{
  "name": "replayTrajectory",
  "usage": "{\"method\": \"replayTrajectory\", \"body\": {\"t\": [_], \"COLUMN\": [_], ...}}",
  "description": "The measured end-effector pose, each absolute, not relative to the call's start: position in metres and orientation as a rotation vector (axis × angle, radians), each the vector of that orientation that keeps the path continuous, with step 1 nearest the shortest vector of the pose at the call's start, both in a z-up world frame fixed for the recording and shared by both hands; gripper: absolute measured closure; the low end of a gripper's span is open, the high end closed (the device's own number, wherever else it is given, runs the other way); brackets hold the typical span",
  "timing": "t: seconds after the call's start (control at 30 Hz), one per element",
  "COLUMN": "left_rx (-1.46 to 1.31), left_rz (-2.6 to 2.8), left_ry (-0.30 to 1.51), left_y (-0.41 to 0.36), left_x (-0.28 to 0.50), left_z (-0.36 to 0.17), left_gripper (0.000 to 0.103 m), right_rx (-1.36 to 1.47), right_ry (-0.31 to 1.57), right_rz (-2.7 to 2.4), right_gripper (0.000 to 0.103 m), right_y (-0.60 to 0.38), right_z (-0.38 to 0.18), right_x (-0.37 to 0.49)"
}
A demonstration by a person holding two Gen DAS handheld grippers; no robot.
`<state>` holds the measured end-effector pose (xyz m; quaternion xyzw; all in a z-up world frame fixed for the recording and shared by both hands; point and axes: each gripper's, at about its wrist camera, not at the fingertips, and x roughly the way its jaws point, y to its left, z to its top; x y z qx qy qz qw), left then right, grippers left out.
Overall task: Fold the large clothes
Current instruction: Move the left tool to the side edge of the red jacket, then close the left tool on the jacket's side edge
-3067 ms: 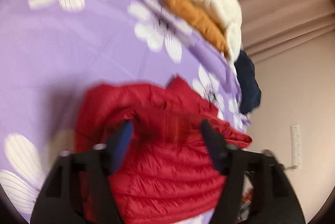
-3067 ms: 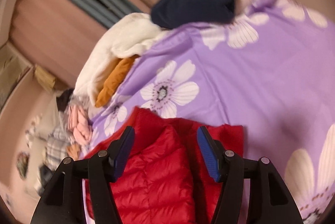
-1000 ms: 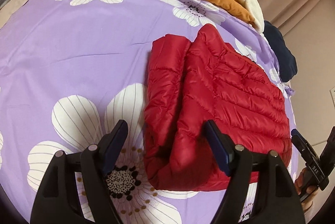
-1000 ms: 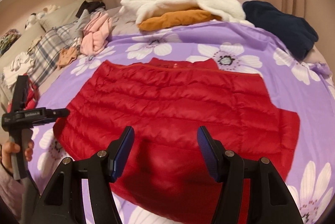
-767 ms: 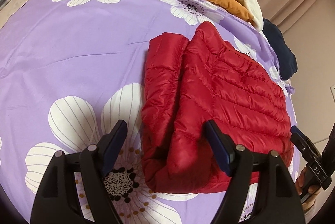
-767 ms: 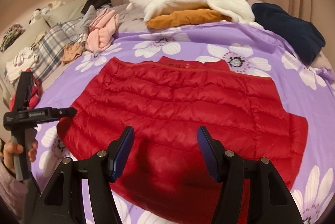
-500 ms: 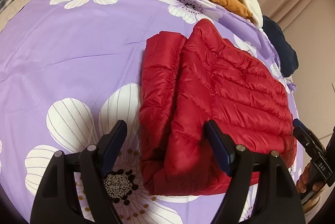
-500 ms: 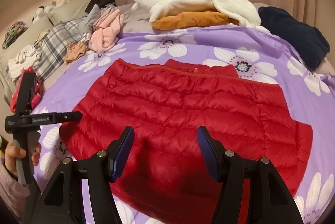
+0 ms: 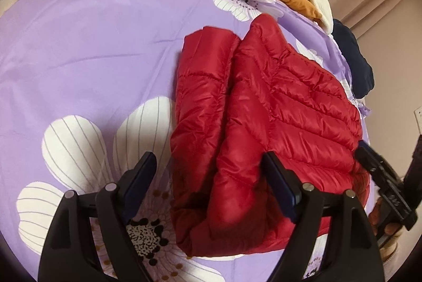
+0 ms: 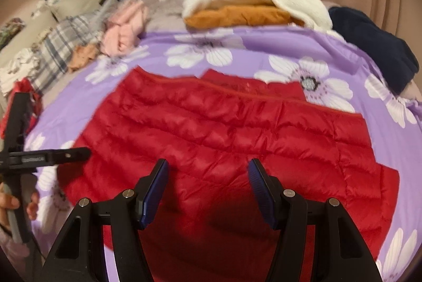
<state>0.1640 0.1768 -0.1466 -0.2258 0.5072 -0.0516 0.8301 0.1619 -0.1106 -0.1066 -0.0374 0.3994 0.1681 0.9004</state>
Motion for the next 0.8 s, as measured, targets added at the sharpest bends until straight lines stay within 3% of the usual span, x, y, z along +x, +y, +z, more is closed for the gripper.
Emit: {"method": "replayTrajectory", "body": {"t": [0.33,0.8], "left_rx": [-0.593,-0.6], "left_rz": [-0.161,-0.18], "left_ry": [1.116,1.117], "left_y": [0.185,0.181], "left_x": [0.172,0.182], "left_z": [-0.16,-0.163], "left_gripper": [0.014,0.005], "right_rx": [-0.105,-0.076], "right_ry": [0.926,0.926], "right_rz": [0.314,0.322], "right_gripper": [0.041,0.04], "right_y": [-0.106,-0.11], "right_z": [-0.131,-0.135], "right_x": [0.177,0.18]}}
